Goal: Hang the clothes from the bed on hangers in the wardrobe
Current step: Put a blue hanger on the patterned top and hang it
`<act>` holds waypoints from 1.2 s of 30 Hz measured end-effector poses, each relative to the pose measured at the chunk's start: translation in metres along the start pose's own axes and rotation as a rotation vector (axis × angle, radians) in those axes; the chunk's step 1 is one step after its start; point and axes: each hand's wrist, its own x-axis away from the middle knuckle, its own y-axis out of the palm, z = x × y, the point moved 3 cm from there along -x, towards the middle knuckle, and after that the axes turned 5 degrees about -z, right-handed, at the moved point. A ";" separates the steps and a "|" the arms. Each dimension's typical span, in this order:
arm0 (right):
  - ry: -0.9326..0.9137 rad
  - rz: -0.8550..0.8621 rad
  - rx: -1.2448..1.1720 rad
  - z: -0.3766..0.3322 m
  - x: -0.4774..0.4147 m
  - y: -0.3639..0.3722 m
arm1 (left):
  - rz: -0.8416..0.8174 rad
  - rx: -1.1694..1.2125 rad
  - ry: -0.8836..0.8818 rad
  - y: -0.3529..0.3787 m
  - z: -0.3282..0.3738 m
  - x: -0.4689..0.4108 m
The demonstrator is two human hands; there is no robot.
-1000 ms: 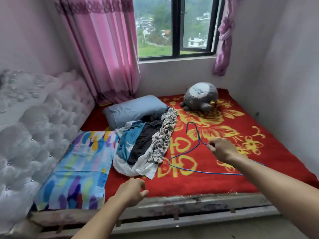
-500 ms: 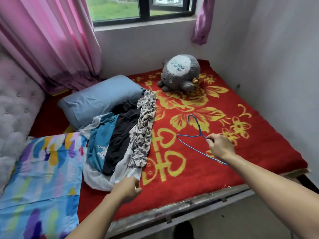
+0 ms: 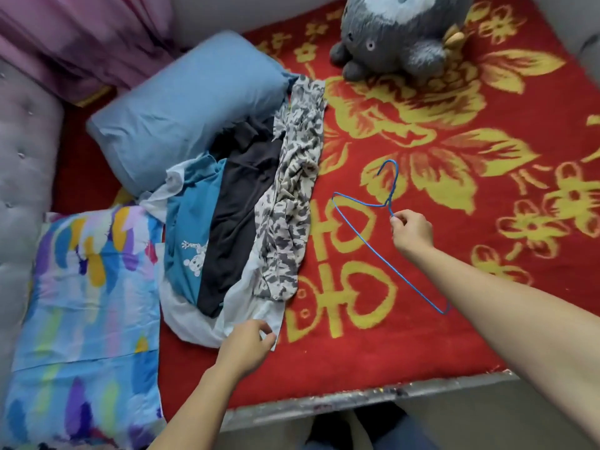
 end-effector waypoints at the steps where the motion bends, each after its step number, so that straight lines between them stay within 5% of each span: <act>1: 0.039 0.008 -0.006 0.012 -0.016 0.011 | -0.006 0.045 -0.011 0.007 -0.002 -0.017; 11: 0.126 0.025 0.473 0.123 -0.084 0.049 | 0.282 -0.048 -0.022 0.065 -0.049 -0.193; 14: -0.093 0.045 0.517 0.105 -0.064 0.075 | 0.336 -0.103 0.044 0.074 -0.062 -0.223; 22: -0.531 -0.272 0.477 -0.017 -0.021 0.220 | 0.389 0.044 0.245 0.119 -0.064 -0.152; 27: -0.990 -0.459 0.954 -0.079 -0.015 0.292 | 0.361 0.133 0.299 0.149 -0.080 -0.128; 30: -0.931 -0.586 1.208 -0.052 -0.026 0.298 | 0.376 0.221 0.162 0.148 -0.103 -0.127; 33: -0.850 -0.563 1.132 -0.004 -0.033 0.262 | 0.390 0.339 0.013 0.132 -0.122 -0.127; 36: -0.788 -0.589 1.130 0.039 -0.016 0.222 | 0.402 0.449 0.045 0.111 -0.118 -0.125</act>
